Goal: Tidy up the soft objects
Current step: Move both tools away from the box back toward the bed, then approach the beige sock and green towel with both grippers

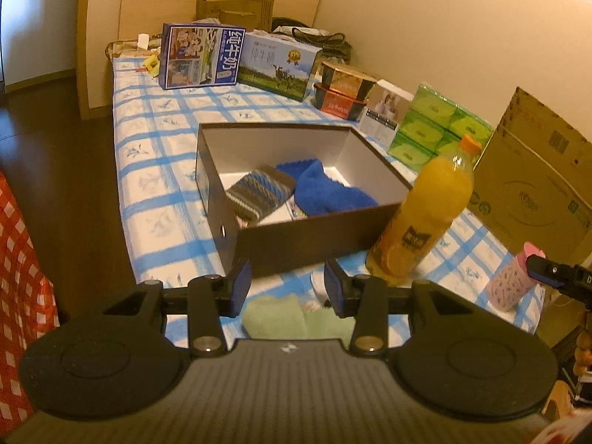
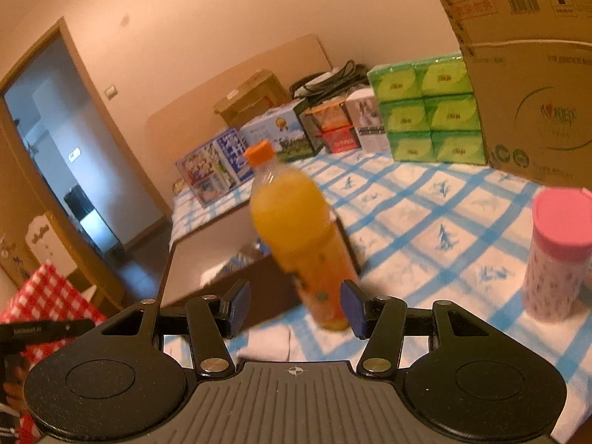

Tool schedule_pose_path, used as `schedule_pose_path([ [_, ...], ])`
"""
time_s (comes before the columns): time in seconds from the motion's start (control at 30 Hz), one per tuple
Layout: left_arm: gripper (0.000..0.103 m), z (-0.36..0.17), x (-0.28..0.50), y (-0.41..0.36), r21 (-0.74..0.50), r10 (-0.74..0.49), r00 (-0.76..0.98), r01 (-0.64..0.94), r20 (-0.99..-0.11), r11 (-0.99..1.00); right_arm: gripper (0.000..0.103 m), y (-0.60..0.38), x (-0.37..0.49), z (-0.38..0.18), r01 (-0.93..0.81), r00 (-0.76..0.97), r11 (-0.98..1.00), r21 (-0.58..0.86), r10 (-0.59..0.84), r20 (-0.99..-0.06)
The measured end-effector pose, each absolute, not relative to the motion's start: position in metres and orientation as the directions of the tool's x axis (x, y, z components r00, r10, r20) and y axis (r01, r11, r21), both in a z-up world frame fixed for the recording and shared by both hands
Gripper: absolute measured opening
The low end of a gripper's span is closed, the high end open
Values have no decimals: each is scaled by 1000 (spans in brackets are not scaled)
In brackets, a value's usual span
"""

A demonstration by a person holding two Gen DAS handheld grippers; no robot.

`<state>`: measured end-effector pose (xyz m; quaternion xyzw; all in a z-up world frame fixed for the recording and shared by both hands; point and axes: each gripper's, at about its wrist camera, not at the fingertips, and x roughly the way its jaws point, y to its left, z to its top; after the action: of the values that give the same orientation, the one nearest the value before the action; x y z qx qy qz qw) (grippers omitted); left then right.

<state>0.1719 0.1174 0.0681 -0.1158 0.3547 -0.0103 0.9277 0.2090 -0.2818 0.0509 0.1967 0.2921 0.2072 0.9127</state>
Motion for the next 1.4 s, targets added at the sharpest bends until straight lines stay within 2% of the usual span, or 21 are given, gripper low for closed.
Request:
schedule_pose_path([
  [0.67, 39, 26, 142, 86, -155, -117, 702, 9, -702, 988, 55, -222, 143, -8, -299, 673, 917, 265, 400, -622],
  [0.93, 39, 6, 144, 63, -142, -146, 657, 61, -739, 988, 60, -205, 130, -28, -384, 670, 918, 94, 348, -656],
  [1.2, 40, -13, 148, 45, -129, -165, 617, 103, -770, 986, 60, -199, 133, -51, -421, 637, 906, 45, 331, -697],
  [1.4, 40, -26, 155, 42, -126, -166, 587, 108, -793, 986, 62, -191, 137, -72, -491, 617, 869, -50, 307, -724],
])
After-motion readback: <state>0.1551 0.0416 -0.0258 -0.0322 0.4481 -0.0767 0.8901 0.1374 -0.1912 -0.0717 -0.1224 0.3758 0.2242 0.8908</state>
